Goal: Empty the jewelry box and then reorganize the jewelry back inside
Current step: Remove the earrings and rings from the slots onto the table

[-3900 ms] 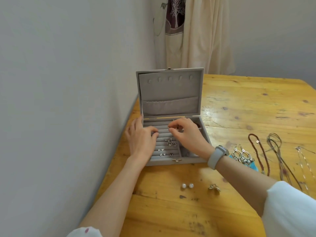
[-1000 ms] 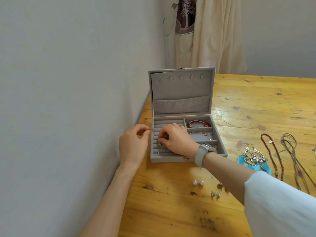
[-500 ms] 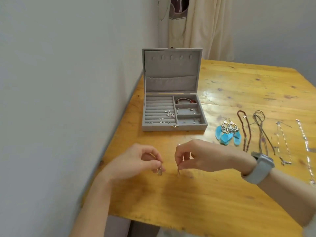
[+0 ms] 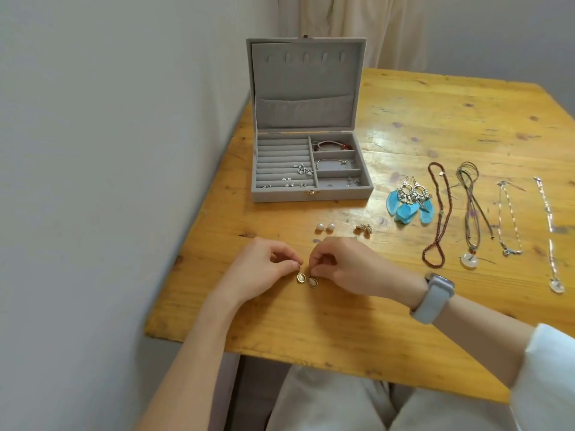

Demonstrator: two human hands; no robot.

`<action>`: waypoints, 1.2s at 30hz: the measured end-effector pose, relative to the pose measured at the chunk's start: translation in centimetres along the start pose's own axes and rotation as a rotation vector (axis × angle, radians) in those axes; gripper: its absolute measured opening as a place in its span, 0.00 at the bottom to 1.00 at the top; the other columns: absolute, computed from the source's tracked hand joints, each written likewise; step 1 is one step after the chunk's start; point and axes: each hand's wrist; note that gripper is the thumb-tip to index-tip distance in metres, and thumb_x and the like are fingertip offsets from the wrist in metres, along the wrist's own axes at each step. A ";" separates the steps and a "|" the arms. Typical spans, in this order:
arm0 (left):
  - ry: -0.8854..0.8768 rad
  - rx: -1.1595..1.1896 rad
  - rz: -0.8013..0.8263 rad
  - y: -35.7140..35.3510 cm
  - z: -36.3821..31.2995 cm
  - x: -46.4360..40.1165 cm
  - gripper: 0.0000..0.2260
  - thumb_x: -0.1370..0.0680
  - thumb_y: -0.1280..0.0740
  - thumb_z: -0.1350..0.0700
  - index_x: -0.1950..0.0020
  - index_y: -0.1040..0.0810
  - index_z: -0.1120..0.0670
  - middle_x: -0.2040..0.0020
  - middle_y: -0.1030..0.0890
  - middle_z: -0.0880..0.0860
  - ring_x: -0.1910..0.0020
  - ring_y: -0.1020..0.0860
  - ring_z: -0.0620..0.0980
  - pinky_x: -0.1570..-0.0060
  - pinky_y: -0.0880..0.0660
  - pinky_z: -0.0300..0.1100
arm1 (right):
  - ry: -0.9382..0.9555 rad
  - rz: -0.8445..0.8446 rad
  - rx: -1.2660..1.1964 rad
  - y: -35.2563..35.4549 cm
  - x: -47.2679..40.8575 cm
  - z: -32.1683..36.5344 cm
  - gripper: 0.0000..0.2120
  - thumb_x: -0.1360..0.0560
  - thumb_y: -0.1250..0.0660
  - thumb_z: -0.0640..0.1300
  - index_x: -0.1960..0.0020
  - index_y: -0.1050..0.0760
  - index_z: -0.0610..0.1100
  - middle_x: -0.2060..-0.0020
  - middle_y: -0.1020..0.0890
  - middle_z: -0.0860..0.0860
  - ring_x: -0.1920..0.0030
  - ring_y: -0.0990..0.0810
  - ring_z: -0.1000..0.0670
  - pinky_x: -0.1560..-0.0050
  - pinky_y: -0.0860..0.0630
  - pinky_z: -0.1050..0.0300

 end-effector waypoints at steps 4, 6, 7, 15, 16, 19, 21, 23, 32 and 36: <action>-0.022 -0.041 -0.094 -0.7 0.2 -0.5 0.06 0.27 0.30 0.55 0.60 0.19 0.43 0.61 0.21 0.39 0.65 0.29 0.34 0.61 0.34 0.33 | -0.014 -0.159 0.048 -0.7 -0.3 -0.5 0.04 0.26 0.35 0.44 0.54 0.22 0.47 0.67 0.32 0.60 0.65 0.32 0.57 0.60 0.34 0.60; -0.033 -0.052 -0.139 -1.0 0.3 -0.7 0.05 0.27 0.31 0.55 0.60 0.19 0.44 0.62 0.22 0.40 0.67 0.29 0.36 0.62 0.35 0.34 | -0.016 -0.211 0.058 -1.0 -0.4 -0.6 0.04 0.26 0.35 0.45 0.54 0.22 0.47 0.67 0.33 0.60 0.62 0.32 0.55 0.58 0.33 0.58; -0.035 -0.047 -0.158 -1.1 0.5 -0.8 0.04 0.27 0.31 0.55 0.58 0.18 0.45 0.63 0.23 0.40 0.67 0.29 0.37 0.62 0.35 0.35 | -0.012 -0.230 0.064 -1.1 -0.4 -0.6 0.04 0.26 0.35 0.46 0.54 0.22 0.48 0.68 0.33 0.60 0.61 0.32 0.54 0.59 0.33 0.58; -0.052 -0.004 -0.245 0.0 0.1 -1.9 0.09 0.24 0.34 0.55 0.45 0.20 0.48 0.61 0.23 0.40 0.67 0.26 0.39 0.60 0.32 0.34 | 0.026 -0.363 0.013 0.8 -1.2 -1.1 0.06 0.25 0.36 0.43 0.49 0.23 0.46 0.65 0.25 0.51 0.64 0.29 0.53 0.59 0.29 0.55; -0.071 -0.027 -0.267 0.5 -0.3 -2.5 0.09 0.24 0.34 0.55 0.46 0.20 0.48 0.60 0.22 0.40 0.66 0.26 0.39 0.61 0.32 0.31 | 0.037 -0.385 0.016 1.5 -1.7 -1.3 0.06 0.25 0.36 0.43 0.50 0.23 0.45 0.65 0.24 0.51 0.65 0.30 0.55 0.60 0.30 0.56; -0.139 -0.078 -0.346 2.1 -1.7 -5.0 0.08 0.24 0.35 0.57 0.47 0.20 0.51 0.54 0.20 0.44 0.59 0.26 0.40 0.57 0.32 0.29 | 0.056 -0.450 0.019 3.8 -3.7 -1.6 0.08 0.24 0.38 0.41 0.49 0.22 0.44 0.61 0.24 0.52 0.63 0.30 0.55 0.59 0.33 0.60; -0.177 -0.153 -0.390 2.7 -2.5 -6.9 0.09 0.23 0.36 0.58 0.46 0.20 0.53 0.52 0.21 0.47 0.57 0.26 0.42 0.54 0.32 0.31 | 0.053 -0.467 0.044 5.0 -5.5 -1.9 0.09 0.24 0.39 0.41 0.48 0.21 0.44 0.58 0.24 0.51 0.59 0.30 0.54 0.57 0.34 0.61; -0.206 -0.232 -0.434 3.0 -3.0 -9.0 0.09 0.23 0.37 0.58 0.45 0.20 0.53 0.49 0.21 0.49 0.54 0.26 0.44 0.53 0.31 0.35 | 0.043 -0.474 0.077 5.8 -7.4 -2.4 0.11 0.23 0.41 0.41 0.47 0.21 0.44 0.54 0.22 0.49 0.55 0.28 0.51 0.55 0.34 0.60; -0.144 -0.506 -0.477 3.0 -2.1 -14.6 0.12 0.22 0.39 0.54 0.40 0.23 0.50 0.45 0.25 0.51 0.43 0.31 0.49 0.47 0.38 0.43 | 0.011 -0.458 0.147 6.0 -13.0 -3.2 0.12 0.23 0.39 0.44 0.42 0.23 0.46 0.50 0.24 0.46 0.45 0.30 0.45 0.45 0.31 0.47; -0.196 -0.512 -0.493 2.7 -1.5 -14.5 0.11 0.22 0.38 0.54 0.41 0.22 0.49 0.47 0.24 0.50 0.44 0.31 0.48 0.50 0.41 0.40 | 0.036 -0.477 0.107 5.5 -13.1 -3.9 0.08 0.25 0.36 0.45 0.48 0.22 0.44 0.53 0.25 0.47 0.49 0.29 0.46 0.48 0.30 0.48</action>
Point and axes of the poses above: each hand's wrist, its own x-axis away from the middle knuckle, its own y-axis out of the back of the hand, z = x × y
